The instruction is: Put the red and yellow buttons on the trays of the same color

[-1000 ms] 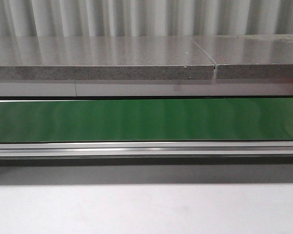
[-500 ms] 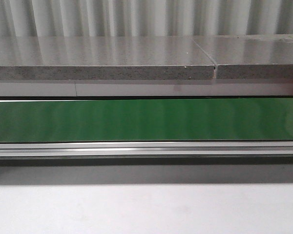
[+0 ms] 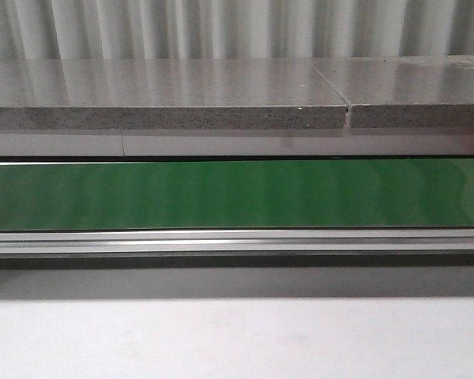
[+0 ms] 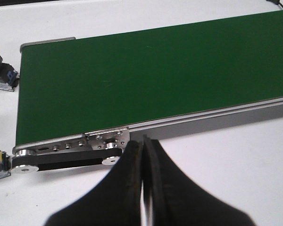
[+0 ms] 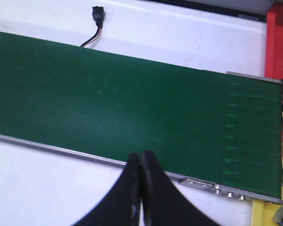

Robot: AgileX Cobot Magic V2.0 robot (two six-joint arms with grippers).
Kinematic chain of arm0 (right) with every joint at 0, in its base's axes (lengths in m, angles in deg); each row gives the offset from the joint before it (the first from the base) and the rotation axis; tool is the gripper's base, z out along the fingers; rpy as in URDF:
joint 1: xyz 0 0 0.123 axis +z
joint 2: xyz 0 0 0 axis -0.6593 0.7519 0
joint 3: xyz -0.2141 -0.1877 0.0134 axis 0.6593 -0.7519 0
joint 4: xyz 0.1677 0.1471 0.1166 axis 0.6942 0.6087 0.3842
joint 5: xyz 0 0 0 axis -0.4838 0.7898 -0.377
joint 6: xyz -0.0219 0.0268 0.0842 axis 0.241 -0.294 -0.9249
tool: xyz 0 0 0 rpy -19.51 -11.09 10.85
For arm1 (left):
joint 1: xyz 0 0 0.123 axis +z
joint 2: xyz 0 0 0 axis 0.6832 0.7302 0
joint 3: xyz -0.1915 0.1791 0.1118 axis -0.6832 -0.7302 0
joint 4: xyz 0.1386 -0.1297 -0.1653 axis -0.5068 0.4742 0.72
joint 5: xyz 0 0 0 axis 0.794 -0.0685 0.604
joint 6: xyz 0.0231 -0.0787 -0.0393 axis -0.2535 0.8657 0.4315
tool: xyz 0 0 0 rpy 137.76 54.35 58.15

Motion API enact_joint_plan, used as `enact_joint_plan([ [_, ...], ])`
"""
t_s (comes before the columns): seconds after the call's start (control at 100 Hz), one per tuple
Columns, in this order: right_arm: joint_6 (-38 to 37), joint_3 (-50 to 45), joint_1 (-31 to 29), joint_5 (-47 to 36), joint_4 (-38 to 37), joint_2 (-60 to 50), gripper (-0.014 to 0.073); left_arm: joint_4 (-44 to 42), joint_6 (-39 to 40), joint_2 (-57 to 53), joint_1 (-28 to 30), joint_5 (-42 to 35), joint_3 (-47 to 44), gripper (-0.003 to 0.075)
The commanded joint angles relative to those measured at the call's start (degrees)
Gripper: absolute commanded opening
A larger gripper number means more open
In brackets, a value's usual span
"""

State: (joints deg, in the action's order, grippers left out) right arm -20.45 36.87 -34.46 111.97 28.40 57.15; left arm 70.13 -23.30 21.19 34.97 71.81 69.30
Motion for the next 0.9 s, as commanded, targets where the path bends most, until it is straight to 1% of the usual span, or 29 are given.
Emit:
enact_joint_plan([
  [0.0,1.9,-1.0,1.0,-4.5,-0.4,-3.6,-0.0067,0.9,0.1,-0.2,-0.4,-4.0,1.5,-0.0020],
  [0.37,2.3,-12.3,1.8,-5.2,-0.4,-22.3,-0.0067,0.9,0.1,-0.2,-0.4,-4.0,1.5,-0.0020],
  [0.54,2.3,-15.3,1.8,-2.9,-0.4,-29.7,-0.0067,0.9,0.1,-0.2,-0.4,-4.0,1.5,-0.0020],
  [0.66,2.3,-16.5,1.8,-1.7,-0.4,-32.8,-0.0067,0.9,0.1,0.0,-0.4,-5.3,1.5,-0.0020],
  [0.76,2.3,-16.5,1.8,0.2,-0.4,-33.3,-0.0067,0.8,0.1,0.0,-0.4,-5.7,1.5,-0.0020],
  [0.89,2.2,-16.5,1.8,2.9,-0.4,-33.3,-0.0067,0.6,0.1,0.0,-0.4,-8.9,1.5,-0.0020],
])
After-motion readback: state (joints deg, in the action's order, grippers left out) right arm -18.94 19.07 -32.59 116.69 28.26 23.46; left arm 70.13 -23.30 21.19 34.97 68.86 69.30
